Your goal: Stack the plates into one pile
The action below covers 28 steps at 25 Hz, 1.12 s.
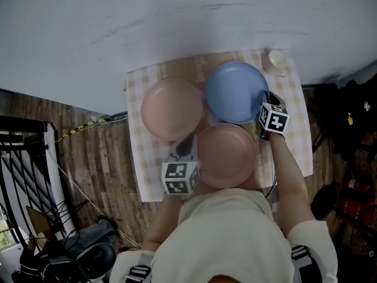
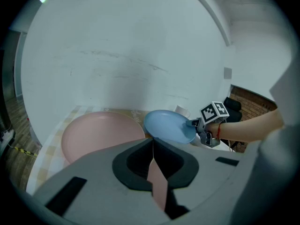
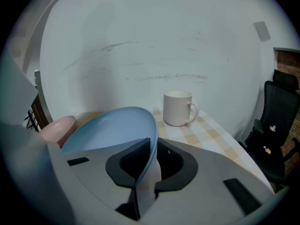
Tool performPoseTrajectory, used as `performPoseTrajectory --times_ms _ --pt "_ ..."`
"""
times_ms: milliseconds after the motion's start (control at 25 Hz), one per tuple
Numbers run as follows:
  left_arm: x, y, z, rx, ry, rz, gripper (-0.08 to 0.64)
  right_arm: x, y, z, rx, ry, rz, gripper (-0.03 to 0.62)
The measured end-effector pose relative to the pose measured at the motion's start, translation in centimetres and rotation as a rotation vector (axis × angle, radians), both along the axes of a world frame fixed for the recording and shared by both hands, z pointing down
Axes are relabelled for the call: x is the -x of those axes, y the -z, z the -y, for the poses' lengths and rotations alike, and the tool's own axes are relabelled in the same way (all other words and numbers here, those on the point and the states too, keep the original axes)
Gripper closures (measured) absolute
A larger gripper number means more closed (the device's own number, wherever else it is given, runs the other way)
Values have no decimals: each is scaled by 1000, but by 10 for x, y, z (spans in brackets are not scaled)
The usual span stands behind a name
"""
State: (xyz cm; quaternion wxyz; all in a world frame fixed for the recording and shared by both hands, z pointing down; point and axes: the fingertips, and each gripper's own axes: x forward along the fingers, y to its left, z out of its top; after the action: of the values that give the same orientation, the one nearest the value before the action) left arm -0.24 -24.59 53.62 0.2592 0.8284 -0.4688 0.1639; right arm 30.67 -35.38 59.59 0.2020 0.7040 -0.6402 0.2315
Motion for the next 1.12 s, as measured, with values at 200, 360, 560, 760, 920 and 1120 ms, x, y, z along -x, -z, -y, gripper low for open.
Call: performPoseTrajectory --times_ms 200,360,560,760,920,1120 --pt "4 5 -4 -15 5 -2 557 0 15 -3 -42 -31 16 566" --pt "5 8 -8 -25 6 -4 557 -5 29 -6 -79 -62 25 575" --pt "5 12 -13 -36 7 -9 557 -7 47 -9 -129 -81 14 580" --pt "5 17 -19 -47 5 -11 557 -7 61 -14 -169 -93 -5 581" --pt "7 18 -25 -54 6 -13 557 -7 71 -19 -198 -105 -16 580" --pt "8 20 -31 -59 11 -17 557 -6 83 -21 -223 -103 -28 580"
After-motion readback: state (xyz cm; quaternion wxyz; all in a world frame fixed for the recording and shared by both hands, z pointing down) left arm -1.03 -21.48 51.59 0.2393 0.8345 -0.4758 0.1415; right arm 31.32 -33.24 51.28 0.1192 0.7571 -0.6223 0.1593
